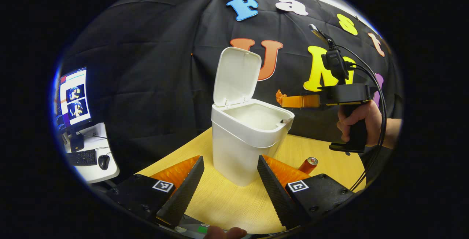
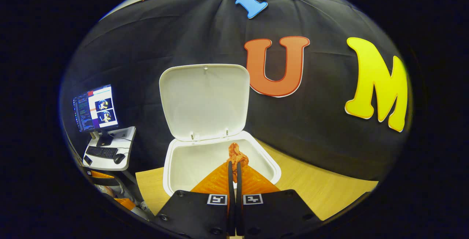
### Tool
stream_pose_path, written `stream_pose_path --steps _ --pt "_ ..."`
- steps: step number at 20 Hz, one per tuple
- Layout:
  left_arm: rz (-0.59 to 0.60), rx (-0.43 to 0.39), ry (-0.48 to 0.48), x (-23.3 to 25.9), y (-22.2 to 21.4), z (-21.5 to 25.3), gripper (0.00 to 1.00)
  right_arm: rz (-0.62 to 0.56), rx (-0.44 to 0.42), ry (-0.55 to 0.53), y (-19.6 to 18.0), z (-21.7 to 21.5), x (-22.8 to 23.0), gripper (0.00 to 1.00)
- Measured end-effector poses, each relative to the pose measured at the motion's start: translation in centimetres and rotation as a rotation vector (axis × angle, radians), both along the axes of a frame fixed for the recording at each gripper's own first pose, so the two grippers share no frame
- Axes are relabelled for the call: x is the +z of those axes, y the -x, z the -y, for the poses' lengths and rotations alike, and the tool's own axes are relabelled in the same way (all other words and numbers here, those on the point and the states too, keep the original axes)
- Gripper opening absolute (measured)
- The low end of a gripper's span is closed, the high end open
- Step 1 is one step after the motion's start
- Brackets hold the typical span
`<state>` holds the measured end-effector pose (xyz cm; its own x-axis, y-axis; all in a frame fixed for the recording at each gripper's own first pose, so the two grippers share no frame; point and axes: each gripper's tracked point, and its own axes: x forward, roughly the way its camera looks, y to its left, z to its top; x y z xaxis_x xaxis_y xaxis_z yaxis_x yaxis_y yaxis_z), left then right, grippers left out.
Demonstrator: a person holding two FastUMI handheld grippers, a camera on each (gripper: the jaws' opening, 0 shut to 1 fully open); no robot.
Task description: Press the lid of the desktop garbage bin to open it, pick up the crumpled paper on the desktop and throw it into the bin, then pick up the pop can on the desktop and drop it into the bin, and finally close the garbage bin lid.
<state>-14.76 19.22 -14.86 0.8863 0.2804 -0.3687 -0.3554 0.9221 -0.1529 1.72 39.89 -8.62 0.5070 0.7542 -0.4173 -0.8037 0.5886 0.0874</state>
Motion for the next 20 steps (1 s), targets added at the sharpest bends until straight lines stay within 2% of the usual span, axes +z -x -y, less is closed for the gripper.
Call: stream_pose_path --steps 3,5,6,9,11,12,14,17,18,20 --pt "-0.001 0.015 -0.019 0.2 0.3 -0.9 0.97 0.005 0.016 0.013 0.3 -1.4 -0.5 0.02" --pt "-0.005 0.020 -0.031 0.2 0.4 -1.2 0.97 -0.001 0.022 0.015 0.4 -2.1 -1.0 0.09" --pt "-0.003 0.020 -0.035 0.2 0.5 -1.4 0.97 -0.005 0.021 0.010 0.4 -2.3 -1.0 0.18" --pt "-0.002 0.017 -0.047 0.2 0.3 -1.6 0.97 -0.016 0.010 0.014 0.0 -2.3 -1.5 0.23" --pt "0.000 0.008 -0.049 0.2 0.1 -1.4 0.97 -0.018 0.002 0.026 -0.4 -2.0 -1.9 0.31" --pt "0.001 0.001 -0.051 0.2 0.0 -1.2 0.97 -0.016 -0.002 0.025 -0.4 -1.8 -1.9 0.37" --pt "0.007 -0.016 -0.053 1.5 0.7 -0.9 0.96 -0.016 -0.015 0.016 -0.6 -1.2 -1.6 0.42" --pt "0.021 -0.072 -0.050 1.9 -0.3 0.7 0.96 -0.009 -0.049 -0.015 -0.9 0.4 -0.4 0.44" --pt "0.023 -0.089 -0.048 2.0 -0.7 1.3 0.97 -0.007 -0.050 -0.028 -0.6 0.9 0.1 0.48" --pt "0.041 -0.127 -0.056 2.5 -1.2 2.5 0.97 0.023 -0.074 -0.048 -0.7 2.5 1.4 0.80"
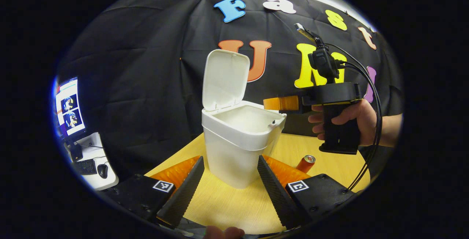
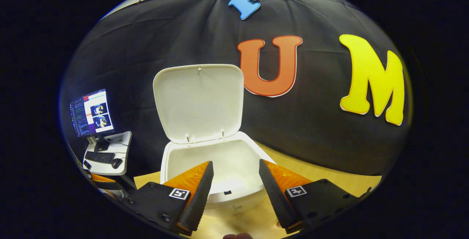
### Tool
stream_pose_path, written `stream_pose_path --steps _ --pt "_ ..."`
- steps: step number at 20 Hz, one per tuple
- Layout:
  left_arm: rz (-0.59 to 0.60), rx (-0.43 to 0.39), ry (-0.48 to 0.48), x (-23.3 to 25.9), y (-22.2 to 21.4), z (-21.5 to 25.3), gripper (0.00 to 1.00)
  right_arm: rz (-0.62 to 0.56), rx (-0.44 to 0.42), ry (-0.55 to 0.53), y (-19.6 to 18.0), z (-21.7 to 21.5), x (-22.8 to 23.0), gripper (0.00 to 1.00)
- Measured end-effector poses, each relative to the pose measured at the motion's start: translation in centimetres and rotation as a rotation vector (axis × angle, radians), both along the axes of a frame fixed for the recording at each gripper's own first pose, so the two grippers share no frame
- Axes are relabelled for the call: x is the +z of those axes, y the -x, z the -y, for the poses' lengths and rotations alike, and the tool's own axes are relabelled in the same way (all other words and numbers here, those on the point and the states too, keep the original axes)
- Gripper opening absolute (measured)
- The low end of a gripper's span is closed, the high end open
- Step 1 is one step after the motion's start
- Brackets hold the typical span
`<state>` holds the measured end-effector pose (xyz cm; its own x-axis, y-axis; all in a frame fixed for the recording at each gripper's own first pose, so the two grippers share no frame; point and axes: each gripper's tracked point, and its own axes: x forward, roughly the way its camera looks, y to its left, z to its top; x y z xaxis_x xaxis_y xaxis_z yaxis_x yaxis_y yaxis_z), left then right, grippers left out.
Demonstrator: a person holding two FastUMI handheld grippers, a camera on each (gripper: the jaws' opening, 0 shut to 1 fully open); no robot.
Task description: Press the lid of the desktop garbage bin to open it, pick up the crumpled paper on the desktop and throw it into the bin, then pick up the pop can on the desktop and drop it into the bin, and finally close the garbage bin lid.
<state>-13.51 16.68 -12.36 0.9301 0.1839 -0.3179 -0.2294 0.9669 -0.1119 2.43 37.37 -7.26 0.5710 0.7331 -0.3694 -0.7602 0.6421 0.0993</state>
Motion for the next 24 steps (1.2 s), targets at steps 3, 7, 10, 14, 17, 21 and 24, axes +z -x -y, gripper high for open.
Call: stream_pose_path --steps 3,7,10,14,17,21,24 --pt "0.030 -0.062 -0.019 0.8 -0.9 1.9 0.97 0.033 -0.044 -0.029 0.0 2.7 1.6 0.80" --pt "0.039 -0.155 -0.045 0.9 -1.8 5.2 0.96 0.082 -0.130 -0.070 0.1 7.6 3.5 0.87" --pt "0.064 -0.238 -0.061 1.2 -2.5 8.2 0.97 0.120 -0.196 -0.050 -0.2 12.4 3.7 0.87" --pt "0.072 -0.342 -0.082 0.6 -3.4 12.2 0.97 0.114 -0.322 -0.048 -0.4 19.2 3.1 0.87" --pt "0.070 -0.414 -0.083 0.0 -3.9 15.0 0.97 0.108 -0.414 -0.031 -0.2 24.1 2.3 0.87" --pt "0.065 -0.494 -0.078 -1.4 -4.8 18.1 0.96 0.091 -0.539 0.020 0.8 30.9 0.5 0.87" --pt "0.052 -0.536 -0.079 -2.8 -5.4 19.8 0.97 0.069 -0.609 0.038 1.8 34.6 -0.6 0.87"
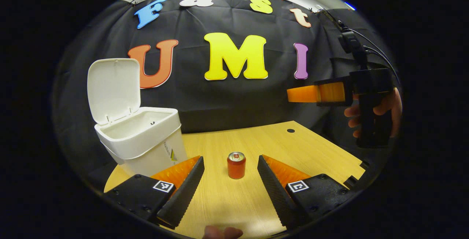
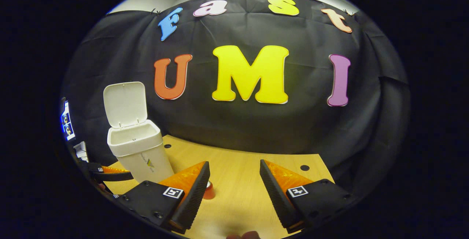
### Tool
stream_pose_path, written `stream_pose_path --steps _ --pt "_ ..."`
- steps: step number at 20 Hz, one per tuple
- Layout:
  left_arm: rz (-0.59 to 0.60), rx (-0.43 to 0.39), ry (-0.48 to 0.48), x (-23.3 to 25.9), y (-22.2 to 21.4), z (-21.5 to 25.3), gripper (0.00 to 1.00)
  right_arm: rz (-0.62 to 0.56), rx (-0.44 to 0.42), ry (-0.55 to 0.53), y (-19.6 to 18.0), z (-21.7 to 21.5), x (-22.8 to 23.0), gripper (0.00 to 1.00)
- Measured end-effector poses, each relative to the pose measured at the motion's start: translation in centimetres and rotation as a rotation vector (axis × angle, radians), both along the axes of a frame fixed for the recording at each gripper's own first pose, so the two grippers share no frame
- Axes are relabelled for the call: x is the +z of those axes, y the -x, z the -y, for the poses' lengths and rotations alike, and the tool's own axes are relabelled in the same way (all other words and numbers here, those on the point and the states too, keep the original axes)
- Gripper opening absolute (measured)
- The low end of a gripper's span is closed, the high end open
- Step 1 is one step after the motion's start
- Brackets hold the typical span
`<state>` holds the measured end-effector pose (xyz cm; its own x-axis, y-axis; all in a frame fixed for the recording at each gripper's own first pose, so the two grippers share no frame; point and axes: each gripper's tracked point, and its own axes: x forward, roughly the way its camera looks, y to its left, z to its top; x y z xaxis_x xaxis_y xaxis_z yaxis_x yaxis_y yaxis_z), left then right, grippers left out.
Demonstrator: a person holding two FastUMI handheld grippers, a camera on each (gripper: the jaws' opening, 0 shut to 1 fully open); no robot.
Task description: Press the lid of the desktop garbage bin to open it, pick up the crumpled paper on the desktop and throw it into the bin, then pick up the pop can on the desktop and drop it into the bin, and finally close the garbage bin lid.
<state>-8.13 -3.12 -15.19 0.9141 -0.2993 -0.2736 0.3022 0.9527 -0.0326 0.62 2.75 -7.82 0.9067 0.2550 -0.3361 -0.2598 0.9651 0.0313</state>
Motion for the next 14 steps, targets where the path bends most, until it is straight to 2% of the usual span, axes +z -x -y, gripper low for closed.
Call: stream_pose_path --steps 5,9,14 --pt "-0.029 -0.039 -0.005 -3.1 -1.6 2.0 0.97 -0.003 -0.068 0.008 1.6 3.7 -0.8 0.87" --pt "-0.086 -0.025 0.002 -7.3 -3.4 3.1 0.97 -0.035 -0.078 0.045 2.9 5.6 -2.7 0.87" --pt "-0.101 -0.004 -0.001 -10.9 -6.4 4.4 0.97 -0.108 -0.086 0.060 4.4 6.6 -5.9 0.87"
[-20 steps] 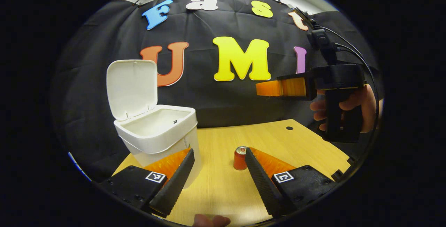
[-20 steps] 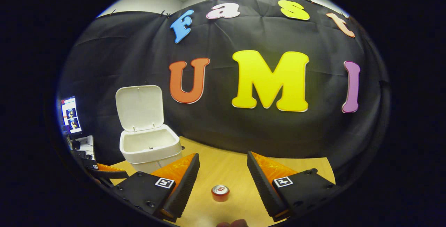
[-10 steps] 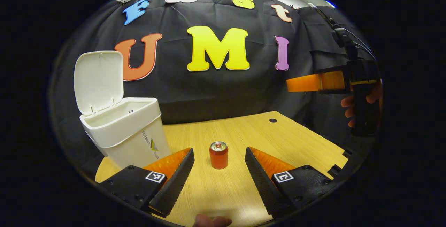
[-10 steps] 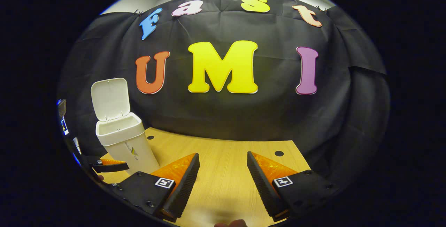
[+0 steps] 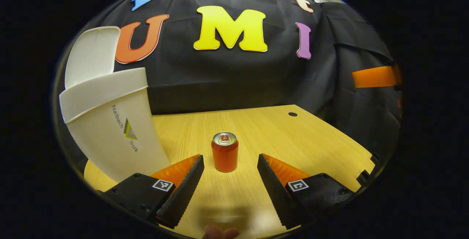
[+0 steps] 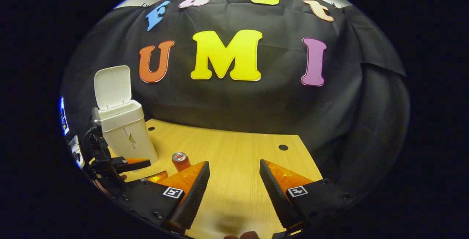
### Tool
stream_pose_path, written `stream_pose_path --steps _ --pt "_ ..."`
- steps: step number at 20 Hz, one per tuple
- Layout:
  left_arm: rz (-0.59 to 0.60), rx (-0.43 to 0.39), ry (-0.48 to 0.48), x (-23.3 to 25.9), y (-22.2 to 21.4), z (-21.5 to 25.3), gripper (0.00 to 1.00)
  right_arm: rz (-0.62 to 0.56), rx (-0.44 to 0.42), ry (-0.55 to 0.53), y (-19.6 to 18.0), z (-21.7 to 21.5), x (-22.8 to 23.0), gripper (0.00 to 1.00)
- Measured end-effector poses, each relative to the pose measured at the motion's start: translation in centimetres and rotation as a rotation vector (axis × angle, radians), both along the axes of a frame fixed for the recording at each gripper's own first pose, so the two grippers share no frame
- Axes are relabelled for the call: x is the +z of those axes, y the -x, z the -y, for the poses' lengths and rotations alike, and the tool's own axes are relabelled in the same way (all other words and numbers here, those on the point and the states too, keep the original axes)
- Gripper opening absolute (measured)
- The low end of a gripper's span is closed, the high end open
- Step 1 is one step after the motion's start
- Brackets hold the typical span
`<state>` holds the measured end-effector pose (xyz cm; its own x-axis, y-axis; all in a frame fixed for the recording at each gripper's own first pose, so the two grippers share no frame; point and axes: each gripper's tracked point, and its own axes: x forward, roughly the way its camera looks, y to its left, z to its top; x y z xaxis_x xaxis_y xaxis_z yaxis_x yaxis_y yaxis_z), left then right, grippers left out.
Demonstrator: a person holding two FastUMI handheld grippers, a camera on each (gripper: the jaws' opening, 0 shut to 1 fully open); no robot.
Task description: Press the lid of the desktop garbage bin to open it, pick up the crumpled paper on the desktop and throw it into the bin, then pick up the pop can on the desktop and drop it into the bin, and finally close the garbage bin lid.
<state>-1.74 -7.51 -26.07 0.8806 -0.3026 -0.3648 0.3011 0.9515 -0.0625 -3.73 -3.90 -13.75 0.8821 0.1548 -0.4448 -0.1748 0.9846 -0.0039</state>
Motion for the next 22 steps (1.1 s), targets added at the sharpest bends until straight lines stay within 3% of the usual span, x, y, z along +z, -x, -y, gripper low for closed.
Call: stream_pose_path --steps 7,22 --pt "-0.030 0.040 0.002 -3.3 -3.8 0.6 0.97 -0.068 -0.003 0.035 0.8 0.6 -2.6 0.86" --pt "-0.102 0.056 -0.011 -8.6 -6.9 0.9 0.97 -0.161 0.010 0.053 1.0 1.1 -5.7 0.87"
